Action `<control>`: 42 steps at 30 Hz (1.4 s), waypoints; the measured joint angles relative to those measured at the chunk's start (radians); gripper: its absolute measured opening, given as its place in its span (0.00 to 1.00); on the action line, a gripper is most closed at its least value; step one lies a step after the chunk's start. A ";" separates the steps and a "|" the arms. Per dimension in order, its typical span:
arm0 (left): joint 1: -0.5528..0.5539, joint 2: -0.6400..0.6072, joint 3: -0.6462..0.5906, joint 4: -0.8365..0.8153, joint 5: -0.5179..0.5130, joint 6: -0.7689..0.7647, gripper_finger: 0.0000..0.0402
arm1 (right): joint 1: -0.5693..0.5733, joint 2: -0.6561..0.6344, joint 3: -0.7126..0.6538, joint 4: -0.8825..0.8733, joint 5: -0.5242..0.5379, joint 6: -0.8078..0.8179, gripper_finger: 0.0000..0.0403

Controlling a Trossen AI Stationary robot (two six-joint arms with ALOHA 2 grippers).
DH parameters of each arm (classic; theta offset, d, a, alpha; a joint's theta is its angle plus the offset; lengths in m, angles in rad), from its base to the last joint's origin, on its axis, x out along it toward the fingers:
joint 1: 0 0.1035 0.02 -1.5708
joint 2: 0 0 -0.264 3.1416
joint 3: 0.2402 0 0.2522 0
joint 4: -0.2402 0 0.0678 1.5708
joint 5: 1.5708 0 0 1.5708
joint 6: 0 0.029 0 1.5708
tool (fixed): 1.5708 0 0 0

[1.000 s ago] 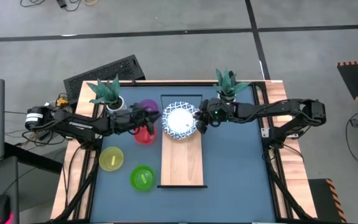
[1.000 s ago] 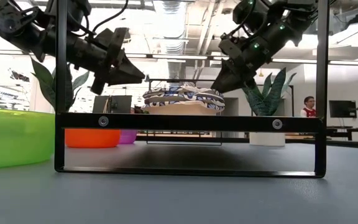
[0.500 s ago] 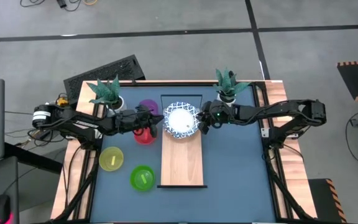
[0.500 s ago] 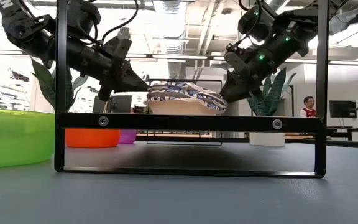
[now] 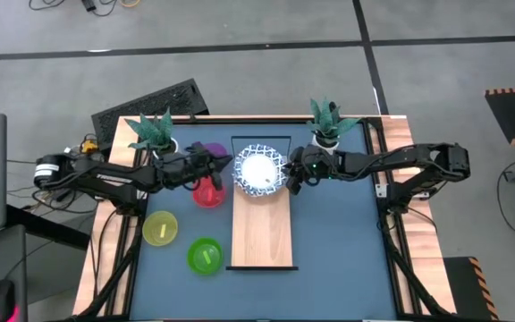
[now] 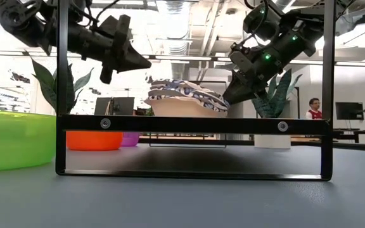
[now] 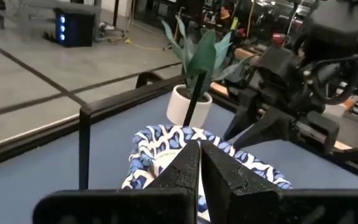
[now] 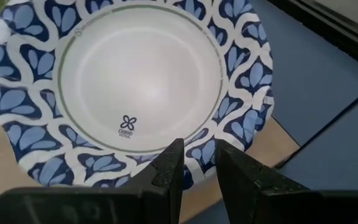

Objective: Place and stack bowls onto a shelf
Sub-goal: Stack the white patterned bowl on top of the white patterned bowl on the shelf

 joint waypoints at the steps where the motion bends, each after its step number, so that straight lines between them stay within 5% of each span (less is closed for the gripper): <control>1: 0.000 -0.001 0.000 0.003 0.001 0.007 0.00 | -0.001 0.000 0.000 0.000 0.000 -0.001 0.29; 15: 0.001 0.183 0.126 -0.034 0.104 0.175 0.00 | 0.000 0.000 0.000 -0.002 -0.004 -0.019 0.29; 23: 0.005 0.288 0.281 -0.375 0.117 0.183 0.00 | 0.000 -0.001 0.000 -0.001 -0.005 -0.020 0.29; 42: -0.009 0.294 0.259 -0.431 0.068 0.119 0.00 | -0.001 -0.001 0.000 -0.012 -0.026 -0.027 0.29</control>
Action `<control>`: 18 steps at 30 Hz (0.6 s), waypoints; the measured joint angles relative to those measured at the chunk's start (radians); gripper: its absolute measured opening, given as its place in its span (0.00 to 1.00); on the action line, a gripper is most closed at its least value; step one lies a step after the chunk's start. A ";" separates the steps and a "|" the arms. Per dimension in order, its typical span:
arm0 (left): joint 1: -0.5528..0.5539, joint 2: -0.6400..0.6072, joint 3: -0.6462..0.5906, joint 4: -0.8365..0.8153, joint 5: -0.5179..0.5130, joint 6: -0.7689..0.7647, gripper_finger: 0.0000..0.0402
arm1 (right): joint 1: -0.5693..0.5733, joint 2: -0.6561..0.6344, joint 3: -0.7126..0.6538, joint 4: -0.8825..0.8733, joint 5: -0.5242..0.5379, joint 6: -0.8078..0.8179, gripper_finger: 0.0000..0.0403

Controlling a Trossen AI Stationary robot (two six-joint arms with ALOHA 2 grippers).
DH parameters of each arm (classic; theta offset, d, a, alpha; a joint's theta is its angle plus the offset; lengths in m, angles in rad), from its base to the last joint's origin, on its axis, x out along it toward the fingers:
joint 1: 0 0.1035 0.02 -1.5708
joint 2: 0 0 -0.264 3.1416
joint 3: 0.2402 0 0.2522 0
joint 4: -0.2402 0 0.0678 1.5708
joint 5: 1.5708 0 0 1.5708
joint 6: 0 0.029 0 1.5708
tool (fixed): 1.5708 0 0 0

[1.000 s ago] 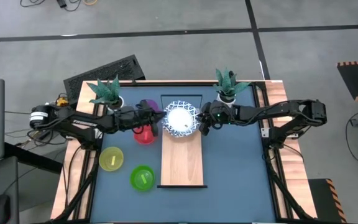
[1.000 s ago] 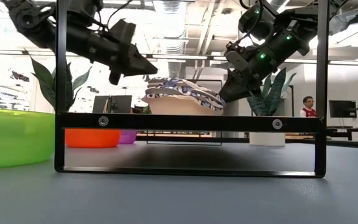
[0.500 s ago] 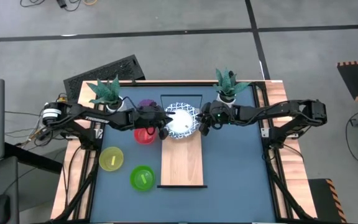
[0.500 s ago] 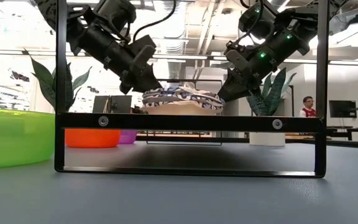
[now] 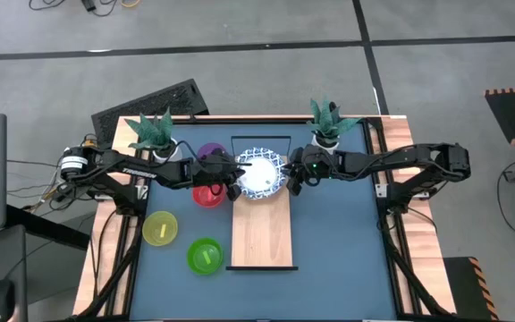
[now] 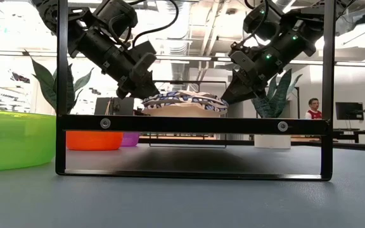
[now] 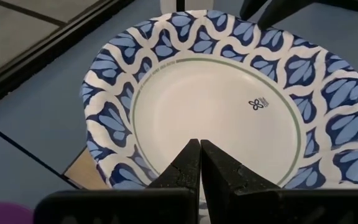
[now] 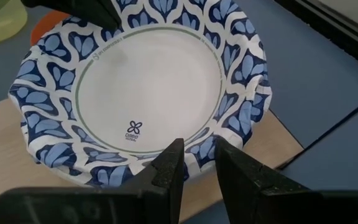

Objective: Place and stack bowls onto a shelf
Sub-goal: Stack the white patterned bowl on top of the white patterned bowl on the shelf

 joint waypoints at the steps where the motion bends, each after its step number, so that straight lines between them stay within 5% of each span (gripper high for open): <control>1: 0.000 0.000 0.000 0.000 -0.003 -0.001 0.00 | 0.000 0.000 0.000 0.000 -0.001 0.000 0.29; 18: -0.001 0.000 -0.001 -0.020 -0.004 -0.002 0.00 | 0.001 0.000 0.000 -0.003 -0.004 -0.015 0.29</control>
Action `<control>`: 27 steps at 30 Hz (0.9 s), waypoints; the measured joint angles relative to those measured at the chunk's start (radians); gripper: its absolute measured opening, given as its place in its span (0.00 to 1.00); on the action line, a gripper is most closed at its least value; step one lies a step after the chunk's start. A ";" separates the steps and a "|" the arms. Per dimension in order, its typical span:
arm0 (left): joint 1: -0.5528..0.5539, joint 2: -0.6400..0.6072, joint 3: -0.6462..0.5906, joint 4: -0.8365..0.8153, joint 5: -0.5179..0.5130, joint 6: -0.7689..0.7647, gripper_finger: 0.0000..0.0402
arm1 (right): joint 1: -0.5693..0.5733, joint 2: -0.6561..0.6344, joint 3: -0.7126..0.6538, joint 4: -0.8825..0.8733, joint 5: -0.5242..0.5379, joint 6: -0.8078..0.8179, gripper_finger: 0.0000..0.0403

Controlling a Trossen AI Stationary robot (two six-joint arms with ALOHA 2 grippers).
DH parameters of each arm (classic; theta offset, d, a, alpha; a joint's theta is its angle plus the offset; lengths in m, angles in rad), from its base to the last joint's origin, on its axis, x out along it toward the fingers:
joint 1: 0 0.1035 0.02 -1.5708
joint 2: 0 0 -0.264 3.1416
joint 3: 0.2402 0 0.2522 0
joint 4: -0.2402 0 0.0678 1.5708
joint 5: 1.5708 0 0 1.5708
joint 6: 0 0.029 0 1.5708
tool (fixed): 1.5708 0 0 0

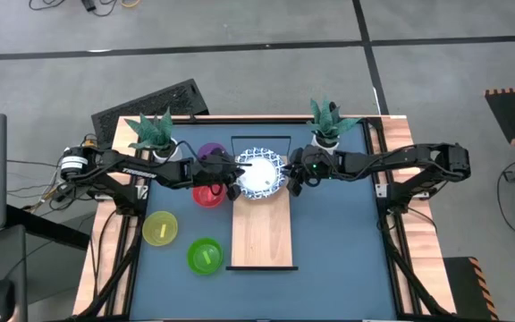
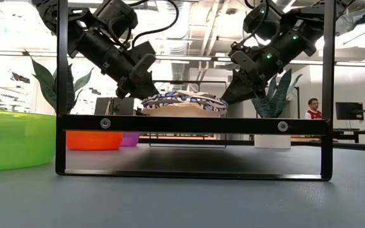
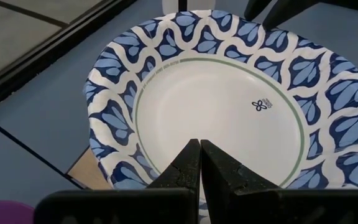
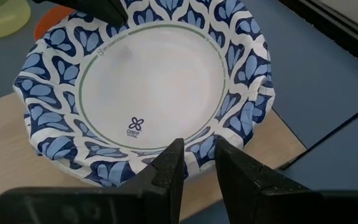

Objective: Place and stack bowls onto a shelf
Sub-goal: Stack the white patterned bowl on top of the white patterned bowl on the shelf

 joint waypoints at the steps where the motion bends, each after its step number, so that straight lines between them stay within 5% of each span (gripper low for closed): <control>1: 0.000 0.000 0.000 -0.005 0.000 0.000 0.00 | 0.000 0.000 0.000 0.000 0.000 0.000 0.29; 27: 0.000 -0.006 0.045 0.028 0.006 -0.018 0.00 | 0.000 0.002 0.061 -0.010 -0.002 -0.055 0.29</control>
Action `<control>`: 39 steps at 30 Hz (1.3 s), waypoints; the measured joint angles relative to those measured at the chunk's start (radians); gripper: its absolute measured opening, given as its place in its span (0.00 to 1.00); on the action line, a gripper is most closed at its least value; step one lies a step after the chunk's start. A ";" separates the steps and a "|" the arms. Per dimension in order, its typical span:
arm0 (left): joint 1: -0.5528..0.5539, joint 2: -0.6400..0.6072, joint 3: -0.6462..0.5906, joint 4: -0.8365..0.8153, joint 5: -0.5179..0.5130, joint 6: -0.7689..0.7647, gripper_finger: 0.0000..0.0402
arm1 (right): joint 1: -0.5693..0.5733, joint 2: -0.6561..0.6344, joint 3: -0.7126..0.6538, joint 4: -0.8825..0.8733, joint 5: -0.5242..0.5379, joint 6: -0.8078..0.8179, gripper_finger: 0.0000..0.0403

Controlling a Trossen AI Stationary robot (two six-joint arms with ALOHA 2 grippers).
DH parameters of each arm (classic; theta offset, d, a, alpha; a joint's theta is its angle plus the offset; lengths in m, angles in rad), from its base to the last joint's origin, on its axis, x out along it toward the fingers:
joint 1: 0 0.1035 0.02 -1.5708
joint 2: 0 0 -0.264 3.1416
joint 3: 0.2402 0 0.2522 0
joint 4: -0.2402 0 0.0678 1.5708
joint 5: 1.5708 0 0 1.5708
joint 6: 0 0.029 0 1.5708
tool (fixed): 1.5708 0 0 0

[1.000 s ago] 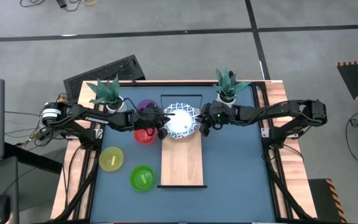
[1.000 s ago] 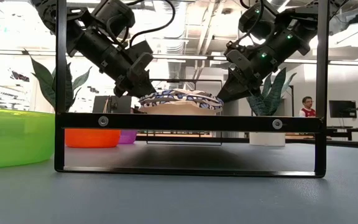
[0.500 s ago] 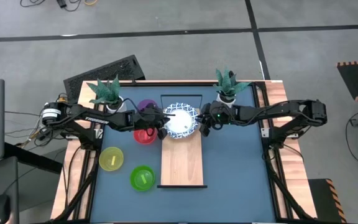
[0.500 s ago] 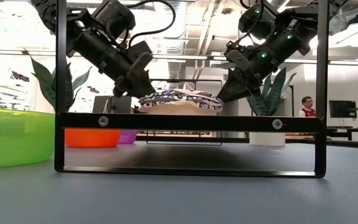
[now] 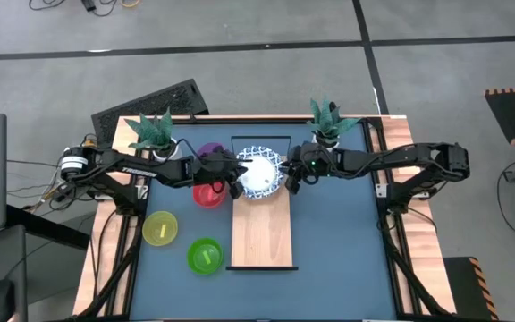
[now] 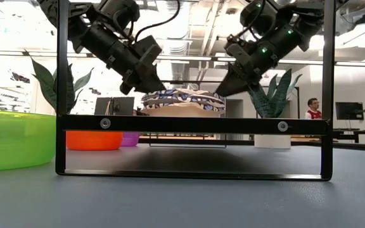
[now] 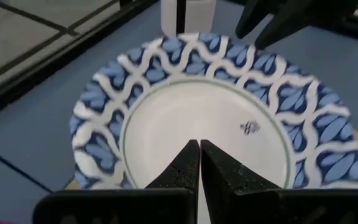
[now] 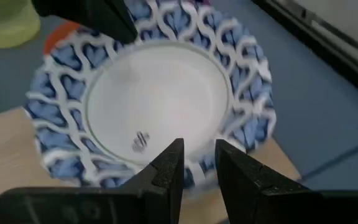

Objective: Place and stack bowls onto a shelf
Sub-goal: Stack the white patterned bowl on top of the white patterned bowl on the shelf, then put the orange bowl on the shelf

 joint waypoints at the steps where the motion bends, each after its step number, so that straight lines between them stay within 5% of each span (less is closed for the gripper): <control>1: 0.000 -0.002 0.006 0.000 0.000 0.000 0.00 | 0.000 0.000 0.010 -0.006 0.000 -0.010 0.29; 10: 0.000 -0.108 0.081 -0.069 0.031 0.002 0.11 | 0.000 -0.010 0.129 -0.137 0.000 -0.042 0.30; 19: -0.006 -0.440 0.219 -0.705 0.091 -0.027 0.27 | 0.030 -0.023 0.364 -0.523 0.000 -0.120 0.42; 24: -0.052 -0.604 0.219 -0.981 0.210 -0.172 0.36 | 0.064 -0.024 0.443 -0.608 -0.009 -0.140 0.50; 29: -0.144 -0.720 0.219 -1.095 0.276 -0.320 0.38 | 0.113 -0.007 0.472 -0.414 -0.015 -0.208 0.53; 34: -0.221 -0.789 0.219 -1.118 0.097 -0.373 0.38 | 0.134 0.081 0.471 -0.091 -0.020 -0.218 0.50; 39: -0.260 -0.802 0.219 -1.131 -0.017 -0.383 0.38 | 0.139 0.224 0.537 -0.012 -0.076 -0.217 0.48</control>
